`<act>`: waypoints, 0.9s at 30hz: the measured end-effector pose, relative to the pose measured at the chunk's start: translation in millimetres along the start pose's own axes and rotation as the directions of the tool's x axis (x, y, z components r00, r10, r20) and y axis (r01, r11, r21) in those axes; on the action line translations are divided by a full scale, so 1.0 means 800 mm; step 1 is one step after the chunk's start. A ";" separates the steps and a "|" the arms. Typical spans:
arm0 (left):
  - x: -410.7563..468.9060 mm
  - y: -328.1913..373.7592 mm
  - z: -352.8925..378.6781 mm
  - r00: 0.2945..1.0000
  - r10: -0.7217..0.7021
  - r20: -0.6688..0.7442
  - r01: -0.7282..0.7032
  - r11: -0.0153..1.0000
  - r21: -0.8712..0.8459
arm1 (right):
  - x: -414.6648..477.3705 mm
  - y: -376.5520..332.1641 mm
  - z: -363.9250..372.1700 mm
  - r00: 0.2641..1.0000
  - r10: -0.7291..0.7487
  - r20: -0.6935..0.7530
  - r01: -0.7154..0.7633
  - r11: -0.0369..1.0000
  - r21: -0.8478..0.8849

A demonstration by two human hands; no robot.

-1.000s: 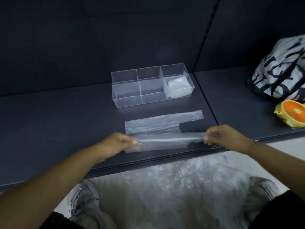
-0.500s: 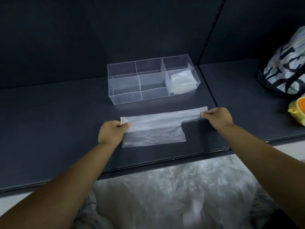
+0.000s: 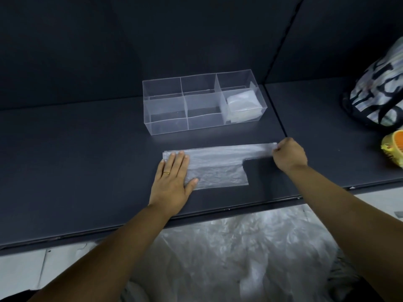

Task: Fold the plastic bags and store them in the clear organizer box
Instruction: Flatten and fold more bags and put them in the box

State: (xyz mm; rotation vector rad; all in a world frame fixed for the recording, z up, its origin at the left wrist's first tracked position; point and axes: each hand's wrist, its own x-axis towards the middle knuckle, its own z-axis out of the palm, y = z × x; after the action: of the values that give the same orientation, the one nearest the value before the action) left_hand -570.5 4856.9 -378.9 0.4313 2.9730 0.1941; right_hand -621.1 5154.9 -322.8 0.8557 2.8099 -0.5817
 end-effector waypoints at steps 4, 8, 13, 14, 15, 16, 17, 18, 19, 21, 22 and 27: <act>0.001 -0.001 0.004 1.000 -0.010 -0.005 0.010 0.999 0.047 | -0.062 -0.061 0.035 0.874 -0.422 -0.243 0.367 0.899 -0.241; 0.003 -0.002 0.004 0.999 -0.022 0.033 0.019 0.997 0.079 | -0.143 -0.117 0.113 0.703 -0.702 0.111 0.693 0.712 0.113; 0.004 -0.002 0.002 0.999 -0.021 0.045 0.018 0.998 0.058 | -0.097 -0.069 0.131 0.777 -0.615 0.137 0.630 0.756 -0.177; 0.004 -0.002 0.002 0.999 -0.020 0.043 0.017 0.998 0.061 | -0.081 -0.052 0.123 0.803 -0.586 0.108 0.594 0.775 -0.215; 0.004 -0.002 0.002 0.999 -0.019 0.036 0.016 0.997 0.070 | -0.065 -0.033 0.113 0.832 -0.549 0.081 0.551 0.799 -0.242; 0.003 -0.002 0.002 0.999 -0.021 0.031 0.018 0.997 0.076 | -0.051 -0.017 0.102 0.857 -0.512 0.066 0.510 0.819 -0.262; 0.003 -0.002 0.001 0.999 -0.025 0.031 0.022 0.997 0.077 | -0.041 -0.002 0.090 0.878 -0.476 0.054 0.470 0.836 -0.283; 0.002 -0.002 0.000 0.999 -0.029 0.036 0.026 0.997 0.079 | -0.035 0.010 0.079 0.896 -0.442 0.038 0.432 0.850 -0.300; 0.002 -0.001 -0.001 0.998 -0.034 0.048 0.030 0.996 0.081 | -0.032 0.019 0.069 0.904 -0.427 0.007 0.409 0.860 -0.305; 0.003 0.000 -0.002 0.997 -0.041 0.068 0.036 0.997 0.065 | -0.039 0.029 0.051 0.874 -0.480 -0.080 0.451 0.860 -0.239; 0.003 0.001 -0.005 0.996 -0.048 0.069 0.045 0.998 0.039 | -0.049 0.030 0.045 0.837 -0.538 -0.099 0.518 0.837 -0.173; -0.010 0.015 -0.026 0.981 0.091 -0.171 -0.109 0.989 -0.098 | -0.100 0.037 0.047 0.691 -0.723 -0.005 0.722 0.691 -0.037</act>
State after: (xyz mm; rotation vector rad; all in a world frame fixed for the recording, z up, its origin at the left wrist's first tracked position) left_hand -562.3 4864.0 -356.2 0.5789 3.0852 0.4178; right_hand -537.3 5122.1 -346.5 -0.3325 3.0919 -0.5994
